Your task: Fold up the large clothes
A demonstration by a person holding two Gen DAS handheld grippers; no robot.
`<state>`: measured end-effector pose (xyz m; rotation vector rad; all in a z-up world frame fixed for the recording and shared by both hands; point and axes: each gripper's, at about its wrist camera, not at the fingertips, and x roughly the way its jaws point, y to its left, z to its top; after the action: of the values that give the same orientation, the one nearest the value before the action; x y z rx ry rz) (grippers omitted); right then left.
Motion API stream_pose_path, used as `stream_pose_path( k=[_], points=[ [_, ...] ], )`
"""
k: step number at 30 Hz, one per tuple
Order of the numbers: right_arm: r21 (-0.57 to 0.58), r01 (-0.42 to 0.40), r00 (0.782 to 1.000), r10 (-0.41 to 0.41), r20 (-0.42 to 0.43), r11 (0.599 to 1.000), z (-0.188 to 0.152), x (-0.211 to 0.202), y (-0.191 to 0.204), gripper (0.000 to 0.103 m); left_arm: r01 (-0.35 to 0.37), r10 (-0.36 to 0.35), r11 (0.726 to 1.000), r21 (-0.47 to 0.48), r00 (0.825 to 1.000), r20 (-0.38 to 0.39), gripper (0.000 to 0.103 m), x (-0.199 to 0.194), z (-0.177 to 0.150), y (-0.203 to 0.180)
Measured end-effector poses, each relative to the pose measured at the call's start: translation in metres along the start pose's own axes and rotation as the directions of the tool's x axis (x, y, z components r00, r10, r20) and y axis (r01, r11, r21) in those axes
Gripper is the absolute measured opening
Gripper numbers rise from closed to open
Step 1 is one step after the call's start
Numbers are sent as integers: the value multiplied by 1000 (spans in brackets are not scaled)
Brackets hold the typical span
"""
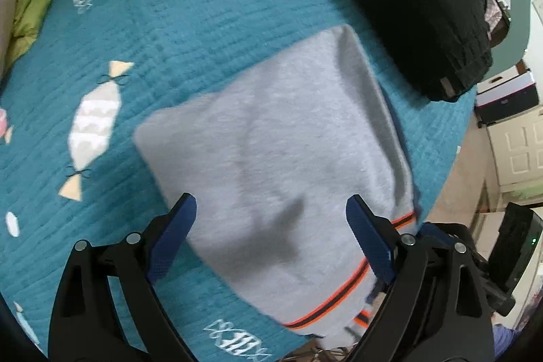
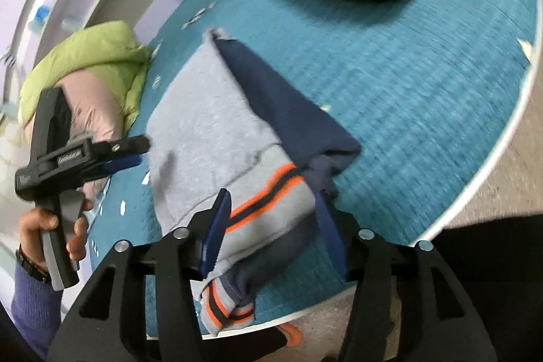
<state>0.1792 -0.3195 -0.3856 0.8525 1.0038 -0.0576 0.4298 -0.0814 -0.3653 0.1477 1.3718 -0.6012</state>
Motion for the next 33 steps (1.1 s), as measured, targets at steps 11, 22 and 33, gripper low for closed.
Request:
stream_pose_path(
  k=[11,22,33],
  points=[
    [291,-162,975,197,-98,943,-23,33,-45,57,-14,12,997,-79,1000,-23,90,1,-5,48],
    [330,-248,962,272,-28,911,-9,36,-51,73,-1,-2,997,-77,999,-36,90,12,15,67],
    [312,-307,945,327,-15,899,-1,54,-46,68,53,-53,999,-4,997,-64,90,18,65,69]
  ],
)
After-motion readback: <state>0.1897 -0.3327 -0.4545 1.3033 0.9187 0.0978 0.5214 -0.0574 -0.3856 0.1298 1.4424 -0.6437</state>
